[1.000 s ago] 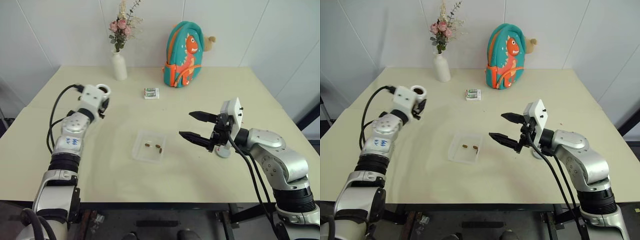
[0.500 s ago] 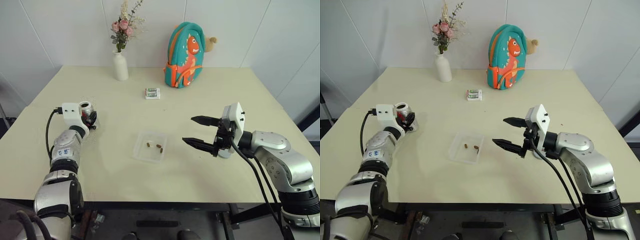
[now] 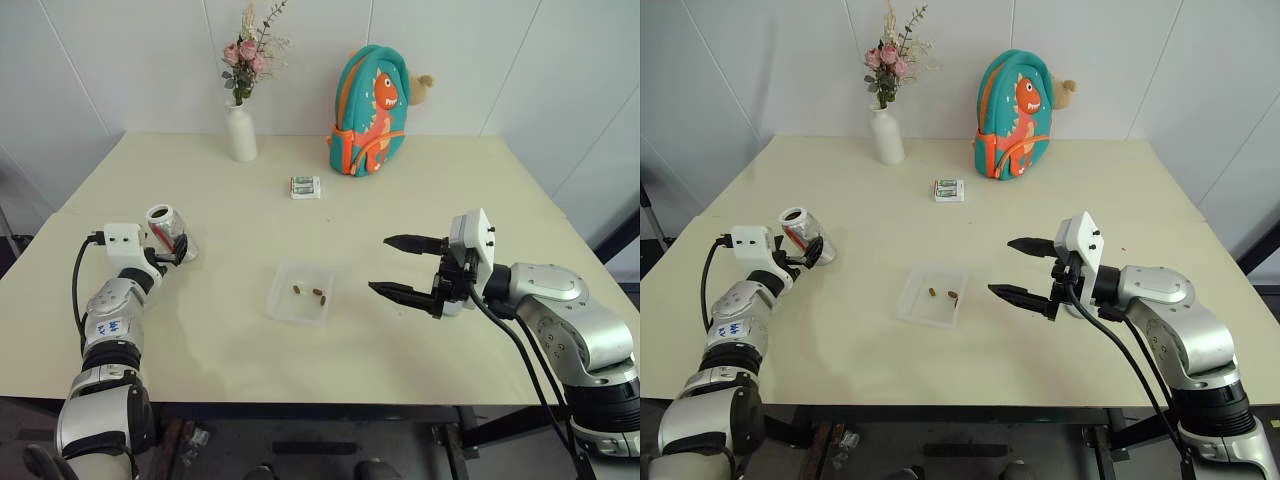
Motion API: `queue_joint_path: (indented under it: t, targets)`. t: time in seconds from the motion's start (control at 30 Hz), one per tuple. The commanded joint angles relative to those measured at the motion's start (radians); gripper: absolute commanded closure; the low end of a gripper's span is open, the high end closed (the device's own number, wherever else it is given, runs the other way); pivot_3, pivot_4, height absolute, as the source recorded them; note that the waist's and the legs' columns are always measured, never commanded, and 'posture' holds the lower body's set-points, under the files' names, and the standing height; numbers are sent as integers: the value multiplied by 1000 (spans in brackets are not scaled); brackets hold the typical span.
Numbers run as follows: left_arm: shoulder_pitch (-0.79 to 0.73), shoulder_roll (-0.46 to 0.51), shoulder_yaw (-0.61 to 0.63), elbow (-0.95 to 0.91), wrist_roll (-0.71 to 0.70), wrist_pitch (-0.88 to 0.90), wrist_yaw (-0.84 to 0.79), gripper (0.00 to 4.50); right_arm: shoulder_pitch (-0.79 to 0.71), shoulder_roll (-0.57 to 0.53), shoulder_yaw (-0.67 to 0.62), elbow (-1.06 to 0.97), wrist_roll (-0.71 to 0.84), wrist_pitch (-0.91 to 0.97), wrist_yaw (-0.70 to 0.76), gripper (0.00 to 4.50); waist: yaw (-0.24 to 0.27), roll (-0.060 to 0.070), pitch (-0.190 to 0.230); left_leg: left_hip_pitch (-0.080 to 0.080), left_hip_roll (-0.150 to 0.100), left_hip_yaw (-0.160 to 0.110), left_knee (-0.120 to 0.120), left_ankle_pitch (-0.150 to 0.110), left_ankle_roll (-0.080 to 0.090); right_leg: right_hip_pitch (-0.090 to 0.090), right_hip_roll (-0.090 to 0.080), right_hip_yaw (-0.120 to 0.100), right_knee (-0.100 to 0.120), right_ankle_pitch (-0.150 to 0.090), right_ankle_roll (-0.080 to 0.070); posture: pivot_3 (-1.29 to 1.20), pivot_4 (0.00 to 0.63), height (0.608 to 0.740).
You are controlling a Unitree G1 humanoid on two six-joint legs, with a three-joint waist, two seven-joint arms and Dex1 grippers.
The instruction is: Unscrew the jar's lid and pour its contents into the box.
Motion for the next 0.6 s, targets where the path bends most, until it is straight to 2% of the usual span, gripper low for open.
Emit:
queue_joint_path:
  t: [0.03, 0.27, 0.47, 0.57, 0.6]
  targets:
    - [103, 51, 25, -224, -42, 80, -30, 39, 1, -26, -9, 2, -22, -59, 43, 0, -6, 0, 0, 0, 0, 0, 0, 0, 0, 0, 0, 0, 0, 0, 0, 0, 150, 740]
    - [358, 82, 82, -631, -129, 276, -66, 39, -2, -37, 0, 36, -51, -98, 88, 0, -3, 0, 0, 1, 1, 0, 2, 0, 0, 1, 0, 0, 1, 0, -1, 0, 150, 740]
    - [615, 208, 81, -837, -68, 183, -223, 39, -10, -43, 5, 82, -73, -139, 137, 0, -18, -1, 0, 2, 2, 0, 0, -1, -1, 2, 0, -1, -2, -1, -4, 0, 150, 740]
    - [646, 265, 53, -870, -75, 83, -357, 39, -17, -47, -3, 114, -89, -186, 162, 0, -16, -1, 0, 2, 2, 1, -1, 0, 0, 3, 0, -1, -6, -4, -12, 0, 150, 740]
    - [650, 280, 46, -880, -91, 73, -405, 39, -13, -51, -6, 118, -94, -205, 174, 0, -15, -1, 0, 2, 2, 1, -1, 0, -1, 3, -1, -1, -8, -7, -18, 0, 150, 740]
